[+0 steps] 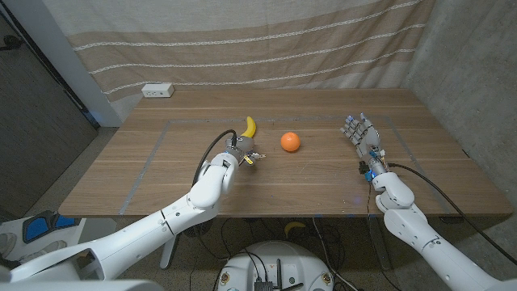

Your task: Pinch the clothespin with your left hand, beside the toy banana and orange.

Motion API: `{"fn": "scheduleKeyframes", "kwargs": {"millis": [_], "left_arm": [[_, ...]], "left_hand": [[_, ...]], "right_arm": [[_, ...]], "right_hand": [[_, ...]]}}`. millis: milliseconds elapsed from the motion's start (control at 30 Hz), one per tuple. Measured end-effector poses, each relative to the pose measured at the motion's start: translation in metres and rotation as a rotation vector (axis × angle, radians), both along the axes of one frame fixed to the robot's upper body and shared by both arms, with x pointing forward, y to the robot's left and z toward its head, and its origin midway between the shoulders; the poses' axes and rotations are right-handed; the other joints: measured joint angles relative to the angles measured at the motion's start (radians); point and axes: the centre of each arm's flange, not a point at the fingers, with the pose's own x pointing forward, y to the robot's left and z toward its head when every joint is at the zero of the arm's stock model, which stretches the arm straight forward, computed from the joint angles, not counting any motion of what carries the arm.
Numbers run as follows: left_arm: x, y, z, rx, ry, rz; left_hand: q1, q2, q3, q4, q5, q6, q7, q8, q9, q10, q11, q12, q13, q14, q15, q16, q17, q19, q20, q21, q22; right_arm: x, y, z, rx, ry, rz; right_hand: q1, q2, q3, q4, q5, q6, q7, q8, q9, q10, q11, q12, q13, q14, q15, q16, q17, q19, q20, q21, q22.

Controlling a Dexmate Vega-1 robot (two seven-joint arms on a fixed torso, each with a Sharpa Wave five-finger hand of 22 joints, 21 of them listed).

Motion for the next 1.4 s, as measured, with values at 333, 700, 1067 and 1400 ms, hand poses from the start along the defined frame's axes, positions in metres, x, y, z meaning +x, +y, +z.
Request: {"fn": "scheduleKeyframes", "kwargs": {"millis": [333,700,1067,1400], "left_arm": [[0.001,-0.003,0.001,0.023,0.023,0.016],[0.004,-0.003,-0.001,0.045,0.062,0.067],[0.008,-0.001,-0.002,0.048,0.075,0.102],[0.013,0.001,-0.005,0.037,0.059,0.113]], "left_hand": [[0.009,0.009,-0.010,-0.010,0.000,0.133,0.033,0.025,0.003,0.038,-0.002,0.016,0.000,0.000,0.000,0.000,0.000,0.000,0.000,0.000,0.000],[0.014,0.014,-0.022,-0.005,0.000,0.191,0.066,0.034,0.005,0.084,-0.005,0.023,0.000,0.022,0.000,0.000,0.000,0.004,0.004,0.000,0.000],[0.076,0.067,-0.005,-0.019,0.011,0.216,0.064,0.022,-0.002,0.098,-0.005,0.023,0.000,0.032,0.002,0.000,0.000,0.011,0.011,0.004,0.000],[0.121,0.092,0.009,-0.025,0.019,0.259,0.070,0.014,0.005,0.118,-0.010,0.023,0.000,0.047,0.000,0.000,-0.005,0.023,0.002,0.010,0.000]], "right_arm": [[-0.001,-0.002,0.002,0.006,-0.007,-0.013],[-0.004,-0.003,0.003,0.013,-0.014,-0.028],[-0.006,-0.004,0.005,0.006,-0.022,-0.053],[-0.008,-0.006,0.007,0.000,-0.028,-0.080]], "right_hand": [[-0.011,-0.011,0.000,0.000,0.000,0.004,-0.004,0.000,0.000,0.007,0.000,0.003,0.000,0.005,-0.005,0.004,0.000,0.007,0.000,0.000,0.000],[-0.011,-0.011,0.000,0.000,0.000,0.009,-0.002,0.000,0.000,0.007,0.000,0.003,0.000,0.011,0.000,0.004,0.000,0.011,0.003,0.000,0.000],[-0.011,-0.011,0.000,0.000,0.000,0.016,-0.005,0.000,0.000,0.018,0.000,0.003,0.000,0.011,0.000,0.004,0.000,0.011,0.003,0.000,0.000],[-0.011,-0.011,0.000,0.000,0.000,0.016,-0.005,0.000,0.000,0.018,0.000,0.003,0.000,0.020,0.002,0.008,0.000,0.018,-0.004,0.000,0.000]]}}
